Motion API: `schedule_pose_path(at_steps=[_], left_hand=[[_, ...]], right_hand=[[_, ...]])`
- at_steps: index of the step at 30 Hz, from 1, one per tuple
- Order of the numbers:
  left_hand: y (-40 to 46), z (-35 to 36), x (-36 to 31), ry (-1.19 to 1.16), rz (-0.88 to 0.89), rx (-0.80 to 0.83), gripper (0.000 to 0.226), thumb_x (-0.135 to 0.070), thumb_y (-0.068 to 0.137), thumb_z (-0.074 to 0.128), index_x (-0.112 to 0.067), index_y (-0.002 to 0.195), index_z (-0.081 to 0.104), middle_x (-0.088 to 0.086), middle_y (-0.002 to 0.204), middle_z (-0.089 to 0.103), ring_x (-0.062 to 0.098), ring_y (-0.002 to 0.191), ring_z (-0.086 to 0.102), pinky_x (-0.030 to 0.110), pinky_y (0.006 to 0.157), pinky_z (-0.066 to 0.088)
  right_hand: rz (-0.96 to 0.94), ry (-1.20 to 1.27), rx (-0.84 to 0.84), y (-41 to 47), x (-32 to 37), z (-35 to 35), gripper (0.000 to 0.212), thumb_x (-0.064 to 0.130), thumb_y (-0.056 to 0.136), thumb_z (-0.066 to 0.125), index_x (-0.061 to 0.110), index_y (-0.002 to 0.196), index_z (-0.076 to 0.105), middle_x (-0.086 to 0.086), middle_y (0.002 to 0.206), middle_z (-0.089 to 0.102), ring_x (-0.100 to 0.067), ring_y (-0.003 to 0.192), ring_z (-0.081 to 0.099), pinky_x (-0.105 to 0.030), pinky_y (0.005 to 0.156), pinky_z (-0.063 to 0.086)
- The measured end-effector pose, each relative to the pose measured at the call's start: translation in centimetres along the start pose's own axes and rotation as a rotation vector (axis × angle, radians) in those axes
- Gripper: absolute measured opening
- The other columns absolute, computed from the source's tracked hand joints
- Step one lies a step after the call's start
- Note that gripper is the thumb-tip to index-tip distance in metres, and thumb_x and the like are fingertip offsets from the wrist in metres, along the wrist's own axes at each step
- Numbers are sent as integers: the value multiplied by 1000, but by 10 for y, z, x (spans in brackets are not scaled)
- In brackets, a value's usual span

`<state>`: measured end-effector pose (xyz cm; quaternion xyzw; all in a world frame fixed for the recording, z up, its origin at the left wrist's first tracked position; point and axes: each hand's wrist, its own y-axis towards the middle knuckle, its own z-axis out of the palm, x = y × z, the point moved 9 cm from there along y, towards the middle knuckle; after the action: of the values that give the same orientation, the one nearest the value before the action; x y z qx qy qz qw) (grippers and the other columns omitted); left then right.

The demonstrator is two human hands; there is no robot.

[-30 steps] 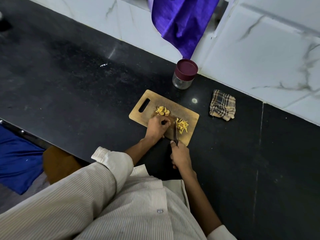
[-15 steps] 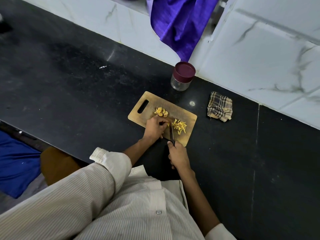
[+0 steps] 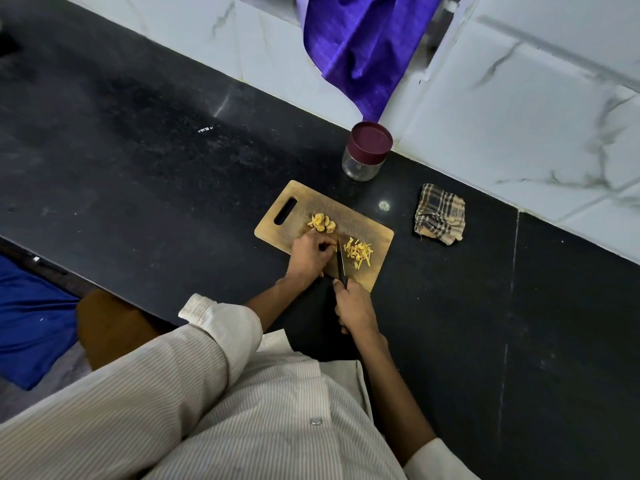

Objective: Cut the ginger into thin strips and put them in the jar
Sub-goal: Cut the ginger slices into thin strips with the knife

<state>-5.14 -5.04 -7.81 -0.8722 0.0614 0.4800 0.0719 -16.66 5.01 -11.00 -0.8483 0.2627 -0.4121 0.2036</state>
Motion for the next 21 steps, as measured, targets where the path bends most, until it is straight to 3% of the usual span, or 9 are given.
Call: schedule_pose_path(at_steps=[2, 5, 7, 10, 14, 18, 21], left_hand=[[0, 0, 0, 9, 2, -1, 15, -12, 91, 63, -10, 103, 70, 5, 111, 63, 8, 54, 59, 19, 43, 50], [1, 0, -3, 31, 14, -4, 15, -12, 91, 63, -9, 103, 70, 5, 110, 64, 2, 58, 54, 12, 46, 45], [1, -1, -4, 46, 20, -5, 15, -12, 91, 62, -9, 103, 71, 5, 111, 63, 3, 63, 55, 11, 48, 43], [1, -2, -4, 55, 27, -8, 15, -11, 91, 62, -8, 103, 71, 5, 109, 62, 4, 66, 56, 11, 50, 46], [2, -4, -5, 72, 41, -31, 15, -10, 89, 64, -8, 101, 72, 7, 108, 65, 9, 79, 59, 23, 74, 53], [2, -3, -4, 73, 33, -30, 14, -10, 89, 64, -7, 100, 72, 7, 106, 65, 12, 75, 60, 30, 71, 55], [2, -2, -4, 74, 34, -32, 14, -11, 89, 64, -8, 101, 72, 7, 108, 64, 11, 73, 60, 28, 67, 54]], right_hand=[[-17, -6, -5, 1, 0, 1, 28, 38, 104, 40, 14, 109, 54, -10, 95, 57, -25, 75, 55, -26, 41, 44], [-45, 1, -29, 2, 3, 1, 27, 40, 102, 41, 16, 107, 54, -10, 94, 58, -25, 78, 55, -43, 68, 54], [-48, -1, -38, 2, 4, 0, 26, 40, 102, 41, 17, 105, 55, -9, 93, 58, -25, 79, 55, -46, 74, 54], [-48, -3, -40, 3, 6, -1, 23, 38, 103, 42, 19, 101, 53, -8, 93, 58, -24, 80, 55, -47, 77, 54], [-35, -19, -30, 2, 6, -1, 22, 38, 103, 41, 19, 100, 52, -8, 93, 57, -25, 78, 56, -44, 71, 53], [-19, -40, -7, 4, 5, -3, 23, 37, 103, 40, 18, 102, 53, -9, 93, 58, -26, 77, 57, -33, 51, 51], [-28, -42, 6, 5, 6, -4, 24, 37, 103, 40, 17, 102, 53, -11, 96, 59, -26, 80, 56, -39, 66, 50]])
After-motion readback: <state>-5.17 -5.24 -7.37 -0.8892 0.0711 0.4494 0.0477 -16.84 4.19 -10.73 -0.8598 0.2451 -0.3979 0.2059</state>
